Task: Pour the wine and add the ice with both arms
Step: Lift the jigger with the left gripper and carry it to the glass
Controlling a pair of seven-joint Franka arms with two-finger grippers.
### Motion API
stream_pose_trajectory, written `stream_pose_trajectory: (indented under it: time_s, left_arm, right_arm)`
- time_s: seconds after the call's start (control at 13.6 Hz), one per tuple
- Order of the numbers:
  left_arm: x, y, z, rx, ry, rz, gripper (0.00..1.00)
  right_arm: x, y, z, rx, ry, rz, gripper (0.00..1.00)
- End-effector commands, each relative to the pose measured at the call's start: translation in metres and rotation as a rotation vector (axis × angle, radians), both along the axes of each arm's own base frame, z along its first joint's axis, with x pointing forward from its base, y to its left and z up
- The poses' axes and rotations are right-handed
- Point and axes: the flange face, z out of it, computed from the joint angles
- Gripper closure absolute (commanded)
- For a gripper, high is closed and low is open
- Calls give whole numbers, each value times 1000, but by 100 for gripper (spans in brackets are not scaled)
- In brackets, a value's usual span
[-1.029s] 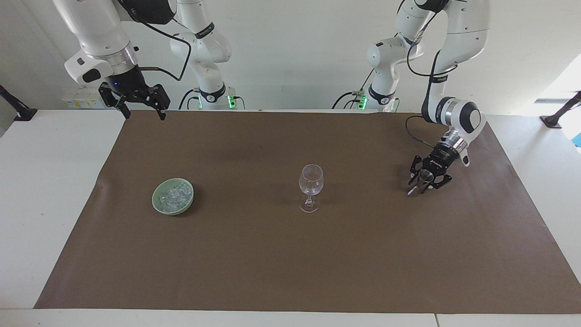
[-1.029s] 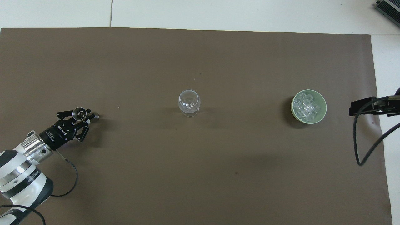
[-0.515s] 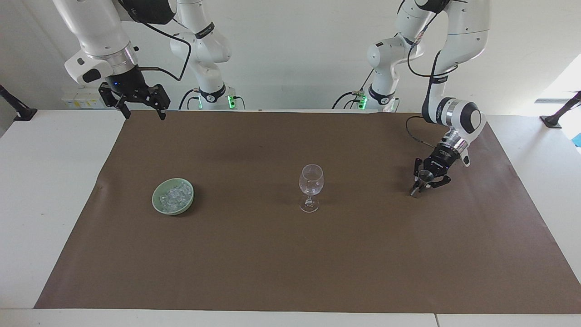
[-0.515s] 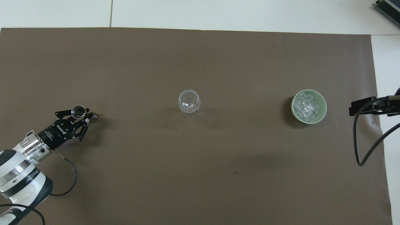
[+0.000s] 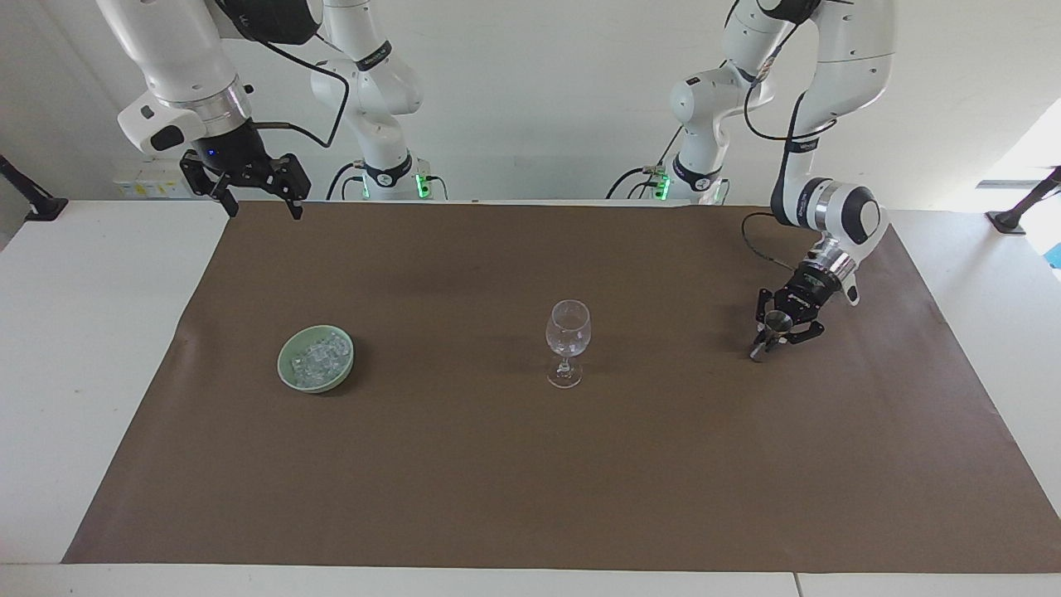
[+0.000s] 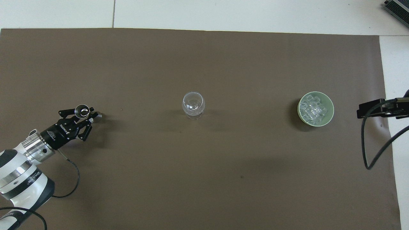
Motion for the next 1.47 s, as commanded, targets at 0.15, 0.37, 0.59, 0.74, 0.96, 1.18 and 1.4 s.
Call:
stream_pose_trajectory:
  time_s: [0.15, 0.37, 0.59, 0.74, 0.96, 1.18, 1.4]
  left_arm:
    - [24, -26, 31, -38, 30, 2, 100]
    - [35, -42, 51, -31, 48, 5, 100]
    - [49, -56, 73, -28, 71, 27, 100]
    - [56, -69, 83, -23, 82, 31, 100]
    - [67, -98, 96, -13, 86, 71, 100]
    - [75, -123, 104, -14, 94, 109, 100]
    - [76, -148, 118, 8, 80, 115, 100]
  right_arm:
    - [-7, 0, 1, 2, 0, 16, 0]
    - [-7, 0, 1, 1, 0, 17, 0]
    - [-7, 0, 1, 2, 0, 17, 0]
    - [-7, 0, 1, 2, 0, 17, 0]
    - [-7, 0, 1, 2, 0, 17, 0]
    - [-7, 0, 1, 2, 1, 16, 0]
    - [-7, 0, 1, 2, 0, 17, 0]
